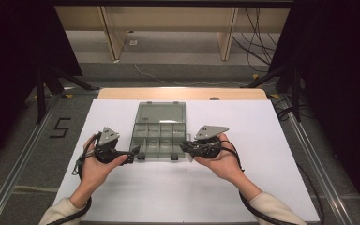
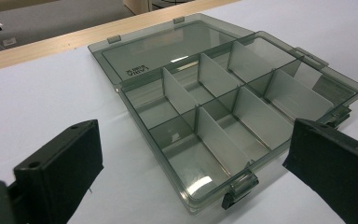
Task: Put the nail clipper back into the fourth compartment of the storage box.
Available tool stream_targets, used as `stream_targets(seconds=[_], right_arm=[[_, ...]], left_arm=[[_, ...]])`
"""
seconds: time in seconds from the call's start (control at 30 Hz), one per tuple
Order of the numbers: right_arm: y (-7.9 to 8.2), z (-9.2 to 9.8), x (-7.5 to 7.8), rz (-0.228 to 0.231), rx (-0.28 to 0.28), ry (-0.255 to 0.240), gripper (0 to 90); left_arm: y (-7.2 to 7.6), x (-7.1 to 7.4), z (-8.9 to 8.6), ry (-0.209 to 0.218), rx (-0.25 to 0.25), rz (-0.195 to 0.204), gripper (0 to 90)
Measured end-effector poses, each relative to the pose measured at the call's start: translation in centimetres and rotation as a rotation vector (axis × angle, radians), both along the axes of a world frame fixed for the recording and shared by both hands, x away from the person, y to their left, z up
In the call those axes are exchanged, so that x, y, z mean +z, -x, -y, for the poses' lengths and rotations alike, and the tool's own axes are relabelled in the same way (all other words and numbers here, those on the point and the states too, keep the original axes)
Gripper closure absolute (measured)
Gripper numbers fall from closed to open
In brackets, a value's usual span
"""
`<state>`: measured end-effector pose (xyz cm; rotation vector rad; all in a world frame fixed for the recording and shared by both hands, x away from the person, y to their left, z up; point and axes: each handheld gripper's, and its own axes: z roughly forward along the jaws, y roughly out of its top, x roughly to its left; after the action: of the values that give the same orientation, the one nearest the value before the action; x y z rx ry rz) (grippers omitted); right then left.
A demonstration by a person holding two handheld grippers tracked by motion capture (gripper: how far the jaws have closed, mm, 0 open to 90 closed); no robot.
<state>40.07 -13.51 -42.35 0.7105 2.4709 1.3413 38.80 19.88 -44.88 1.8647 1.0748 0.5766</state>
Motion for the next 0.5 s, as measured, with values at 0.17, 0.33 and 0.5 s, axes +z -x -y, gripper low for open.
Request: stream_targets(seconds=[0.17, 0.33, 0.5], right_arm=[[-0.4, 0.0, 0.6, 0.015, -0.016, -0.022, 79.2], [-1.1, 0.2, 1.2, 0.024, -0.031, -0.031, 79.2], [-1.6, 0.2, 1.7, 0.033, -0.040, -0.049, 79.2]], left_arm=[[0.0, -0.1, 0.0, -0.004, -0.003, 0.000, 2.5], [0.0, 0.0, 0.0, -0.003, -0.003, 0.000, 2.5], [-0.1, 0.0, 0.0, -0.001, -0.002, 0.001, 2.5]])
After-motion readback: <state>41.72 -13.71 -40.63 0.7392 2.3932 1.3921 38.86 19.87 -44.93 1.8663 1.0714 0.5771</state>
